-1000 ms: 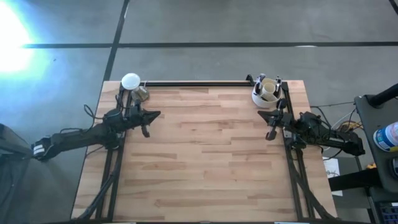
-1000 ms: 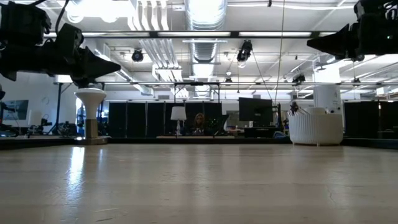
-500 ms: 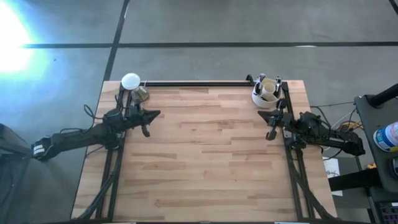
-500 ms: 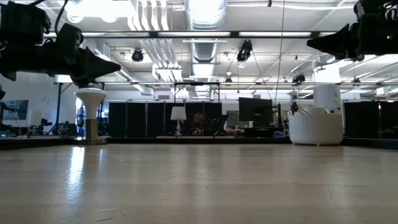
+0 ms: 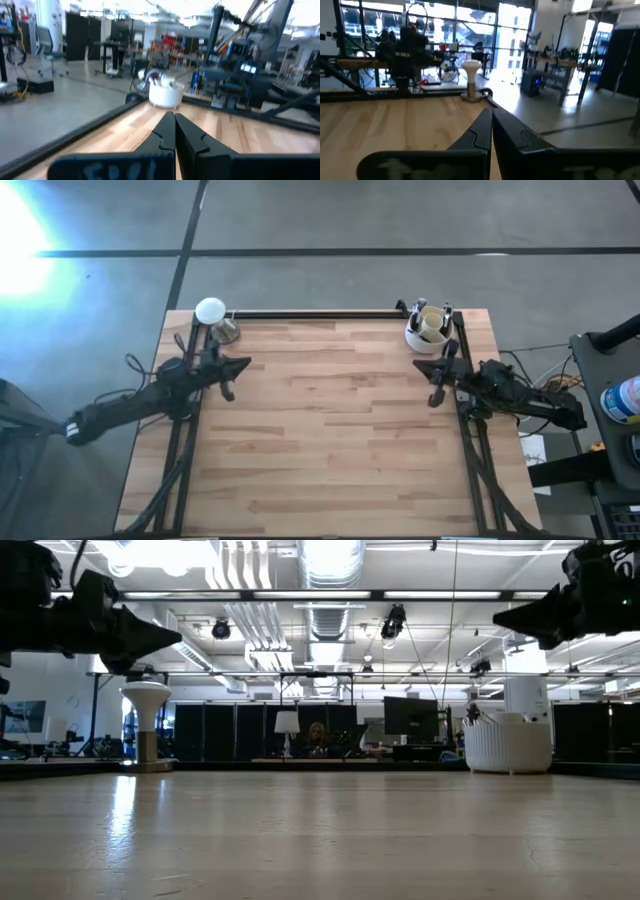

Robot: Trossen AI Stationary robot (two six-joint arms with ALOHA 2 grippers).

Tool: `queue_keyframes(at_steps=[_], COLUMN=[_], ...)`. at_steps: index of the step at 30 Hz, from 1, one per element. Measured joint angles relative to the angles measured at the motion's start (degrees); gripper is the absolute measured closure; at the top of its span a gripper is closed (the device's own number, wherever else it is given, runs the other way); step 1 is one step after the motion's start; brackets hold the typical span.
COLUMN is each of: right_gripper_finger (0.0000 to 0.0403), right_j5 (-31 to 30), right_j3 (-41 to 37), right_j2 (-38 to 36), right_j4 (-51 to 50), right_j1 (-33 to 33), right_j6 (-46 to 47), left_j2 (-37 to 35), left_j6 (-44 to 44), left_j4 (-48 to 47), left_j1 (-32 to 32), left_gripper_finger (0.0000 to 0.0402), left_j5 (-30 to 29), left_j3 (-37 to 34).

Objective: Put items in baskets/containers
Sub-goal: Return to Home Position

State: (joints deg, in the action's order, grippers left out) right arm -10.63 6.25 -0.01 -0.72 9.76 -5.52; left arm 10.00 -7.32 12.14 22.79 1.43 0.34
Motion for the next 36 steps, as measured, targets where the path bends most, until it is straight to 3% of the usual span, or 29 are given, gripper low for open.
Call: queue_keyframes(at_steps=[12,22,36], right_gripper_finger=[0.0394,0.0394,0.0394], right_j5=[0.2,0.2,0.1], right_j3=[-5.2,-5.2,-5.2], right_j2=[0.1,0.5,0.6], right_j4=[1.9,1.7,1.7], right_j1=[0.0,0.0,0.0], right_j6=[4.8,1.3,0.6], left_j2=[-9.2,-9.0,-8.9], left_j6=[-0.6,-6.3,-6.6], left_j4=[-11.3,-10.6,-10.9], left_j1=[0.0,0.0,0.0], left_gripper_finger=[0.0401,0.0402,0.0402], left_j5=[-1.2,-2.5,-2.4], left_j3=[0.0,0.2,0.2])
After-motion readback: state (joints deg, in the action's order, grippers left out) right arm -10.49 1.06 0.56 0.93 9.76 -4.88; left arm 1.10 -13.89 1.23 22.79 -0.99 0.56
